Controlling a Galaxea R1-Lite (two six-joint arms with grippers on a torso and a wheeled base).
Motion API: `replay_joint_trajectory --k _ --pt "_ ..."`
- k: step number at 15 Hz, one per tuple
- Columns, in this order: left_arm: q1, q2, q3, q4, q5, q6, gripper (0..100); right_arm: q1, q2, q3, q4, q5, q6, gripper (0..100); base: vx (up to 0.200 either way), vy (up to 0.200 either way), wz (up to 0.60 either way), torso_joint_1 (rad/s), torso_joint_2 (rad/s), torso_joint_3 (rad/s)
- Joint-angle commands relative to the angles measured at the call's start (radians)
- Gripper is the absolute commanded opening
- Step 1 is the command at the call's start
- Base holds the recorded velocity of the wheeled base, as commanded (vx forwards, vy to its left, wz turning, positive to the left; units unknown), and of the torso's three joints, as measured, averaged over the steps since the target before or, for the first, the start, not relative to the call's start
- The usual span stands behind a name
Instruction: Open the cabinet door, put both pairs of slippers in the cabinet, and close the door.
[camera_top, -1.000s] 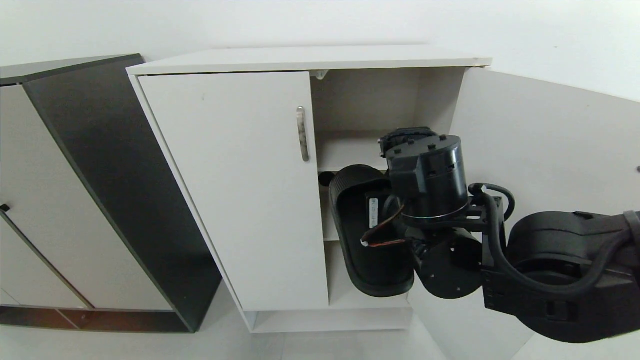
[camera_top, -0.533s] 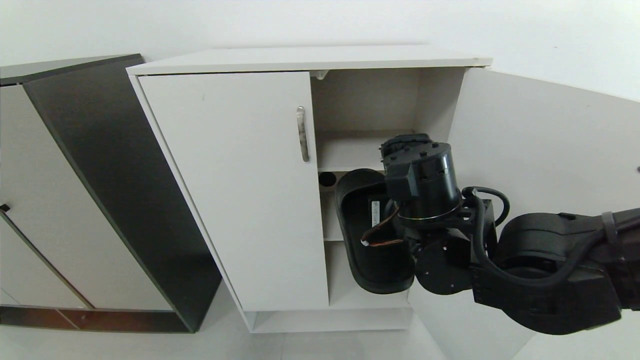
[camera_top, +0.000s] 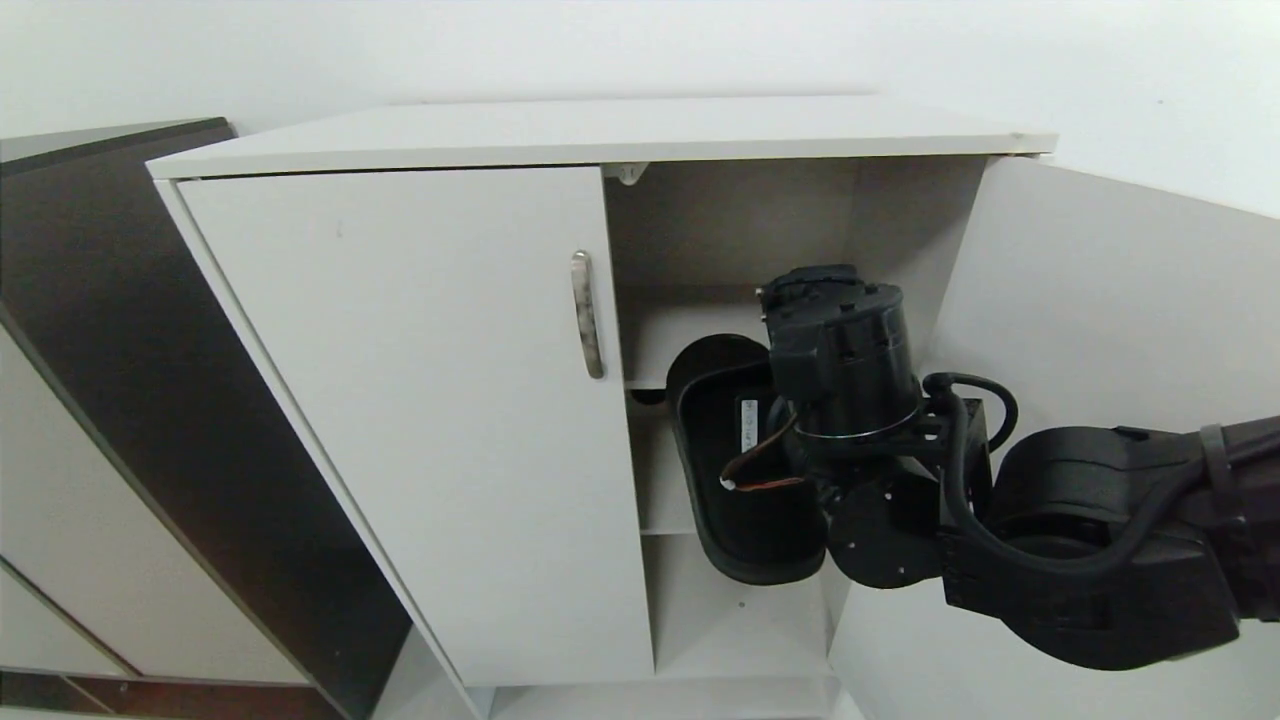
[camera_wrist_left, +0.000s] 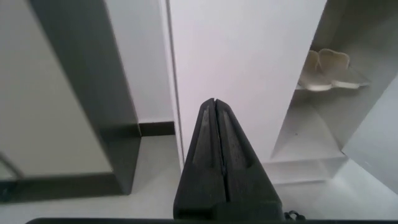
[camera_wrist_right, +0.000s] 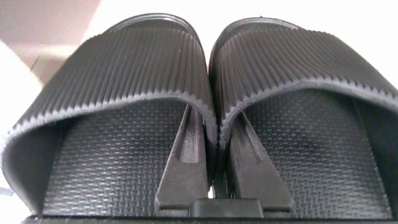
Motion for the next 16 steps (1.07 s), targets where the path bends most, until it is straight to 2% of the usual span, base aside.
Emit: replay_joint_trajectory --k 1,3,8,11,16 --pt "0.001 0.0 0.0 0.0 0.0 -0.002 0 -0.004 -0.001 0.003 0.0 0.0 -0.001 0 0.2 0.0 0.0 -0.007 0.0 0.007" --pt "0.001 0.0 0.0 0.0 0.0 -0.002 0 -0.004 -0.001 0.007 0.0 0.0 0.001 0 0.2 0.0 0.0 0.005 0.0 0.005" --pt "0.0 0.0 0.0 0.0 -0.002 -0.003 0 -0.022 0.009 0.01 -0.001 0.006 0.004 0 0.0 0.0 0.0 0.0 0.0 0.0" --pt "0.0 0.0 0.0 0.0 -0.002 -0.003 0 -0.06 0.055 -0.002 -0.054 0.029 -0.004 0 0.0 0.0 0.0 0.0 0.0 0.0" --pt "0.001 0.0 0.0 0.0 -0.002 -0.005 0 -0.133 0.142 -0.142 -0.06 0.095 -0.053 0 0.0 0.0 0.0 0.0 0.0 0.0"
